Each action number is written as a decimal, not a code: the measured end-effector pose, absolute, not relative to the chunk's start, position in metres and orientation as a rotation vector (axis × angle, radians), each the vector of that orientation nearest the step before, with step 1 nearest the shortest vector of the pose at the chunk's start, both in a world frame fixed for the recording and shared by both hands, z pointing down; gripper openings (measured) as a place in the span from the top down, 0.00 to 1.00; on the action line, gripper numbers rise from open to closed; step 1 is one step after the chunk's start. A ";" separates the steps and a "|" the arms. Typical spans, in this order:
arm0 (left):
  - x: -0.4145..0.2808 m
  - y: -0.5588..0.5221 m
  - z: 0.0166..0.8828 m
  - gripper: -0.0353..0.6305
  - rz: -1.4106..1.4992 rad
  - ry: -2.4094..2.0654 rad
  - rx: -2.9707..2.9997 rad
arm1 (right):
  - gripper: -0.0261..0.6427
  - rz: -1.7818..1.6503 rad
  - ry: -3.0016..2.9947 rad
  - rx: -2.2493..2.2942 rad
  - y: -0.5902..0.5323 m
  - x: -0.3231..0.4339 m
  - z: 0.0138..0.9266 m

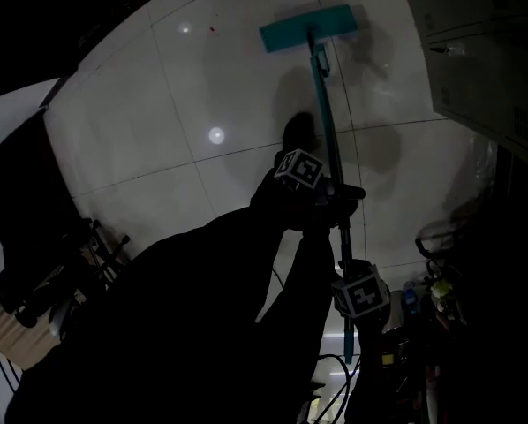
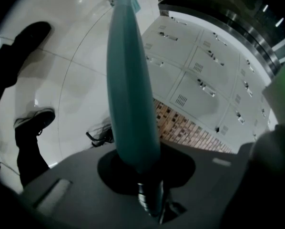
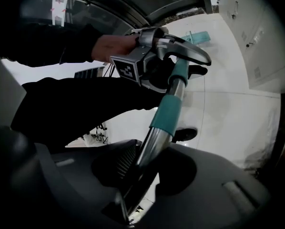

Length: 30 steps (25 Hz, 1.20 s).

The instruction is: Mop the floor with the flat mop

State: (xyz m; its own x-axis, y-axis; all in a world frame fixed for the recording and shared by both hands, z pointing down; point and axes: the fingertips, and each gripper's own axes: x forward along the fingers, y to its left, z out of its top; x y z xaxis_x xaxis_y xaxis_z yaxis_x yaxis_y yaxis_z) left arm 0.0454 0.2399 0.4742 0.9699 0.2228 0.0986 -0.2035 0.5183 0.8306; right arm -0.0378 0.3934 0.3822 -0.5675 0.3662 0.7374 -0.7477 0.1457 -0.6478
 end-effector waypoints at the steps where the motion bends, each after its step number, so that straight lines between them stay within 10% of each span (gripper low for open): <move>1: 0.048 0.259 0.472 0.83 0.267 0.024 0.986 | 0.79 1.581 -1.531 0.381 0.411 -0.035 0.380; 30: 0.065 0.432 0.515 0.82 0.362 -0.045 0.841 | 0.78 1.644 -1.446 0.246 0.570 -0.006 0.395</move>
State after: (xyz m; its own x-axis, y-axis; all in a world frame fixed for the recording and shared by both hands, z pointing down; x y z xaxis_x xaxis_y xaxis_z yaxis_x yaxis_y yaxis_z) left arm 0.0645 0.4315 0.5146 0.9381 0.2955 0.1806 -0.3307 0.6097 0.7203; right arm -0.0056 0.5697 0.3954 -0.5712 0.4856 0.6617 -0.7184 0.0942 -0.6892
